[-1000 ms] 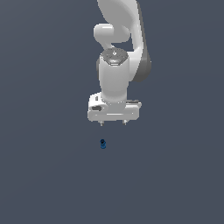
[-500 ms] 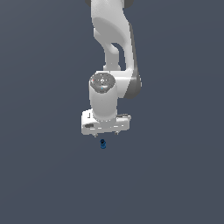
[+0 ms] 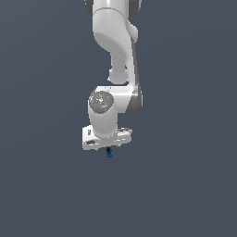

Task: Pick up the object and move it to a goal position.

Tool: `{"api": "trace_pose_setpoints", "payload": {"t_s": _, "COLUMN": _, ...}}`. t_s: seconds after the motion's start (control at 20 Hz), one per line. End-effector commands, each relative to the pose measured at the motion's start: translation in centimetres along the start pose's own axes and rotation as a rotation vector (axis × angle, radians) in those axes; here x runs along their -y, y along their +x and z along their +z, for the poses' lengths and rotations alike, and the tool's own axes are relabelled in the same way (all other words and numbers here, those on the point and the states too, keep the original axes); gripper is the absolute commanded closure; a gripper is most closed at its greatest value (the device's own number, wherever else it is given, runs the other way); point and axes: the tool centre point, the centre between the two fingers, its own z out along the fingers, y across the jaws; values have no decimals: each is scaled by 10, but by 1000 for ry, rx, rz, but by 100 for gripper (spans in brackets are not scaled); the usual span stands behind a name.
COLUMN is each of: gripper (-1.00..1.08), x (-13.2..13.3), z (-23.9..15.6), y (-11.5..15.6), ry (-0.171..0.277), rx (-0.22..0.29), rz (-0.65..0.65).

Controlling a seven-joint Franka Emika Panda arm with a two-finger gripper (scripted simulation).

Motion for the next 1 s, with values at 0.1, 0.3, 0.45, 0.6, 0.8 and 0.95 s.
{"api": "trace_pose_setpoints", "payload": {"t_s": 0.1, "gripper": -92, "x": -1, "z": 1, "y": 0, "ry": 0, "rx": 1, "rz": -2}}
{"api": "trace_pose_setpoints", "payload": {"t_s": 0.3, "gripper": -92, "x": -1, "z": 11, "y": 0, "ry": 0, "rx": 1, "rz": -2}}
{"api": "trace_pose_setpoints", "payload": {"t_s": 0.45, "gripper": -92, "x": -1, "z": 26, "y": 0, "ry": 0, "rx": 1, "rz": -3}}
{"api": "trace_pose_setpoints", "payload": {"t_s": 0.6, "gripper": -92, "x": -1, "z": 42, "y": -1, "ry": 0, "rx": 0, "rz": -4}}
{"api": "trace_pose_setpoints", "payload": {"t_s": 0.8, "gripper": -92, "x": -1, "z": 52, "y": 0, "ry": 0, "rx": 0, "rz": -5}}
{"api": "trace_pose_setpoints", "payload": {"t_s": 0.95, "gripper": -92, "x": -1, "z": 52, "y": 1, "ry": 0, "rx": 0, "rz": -5}}
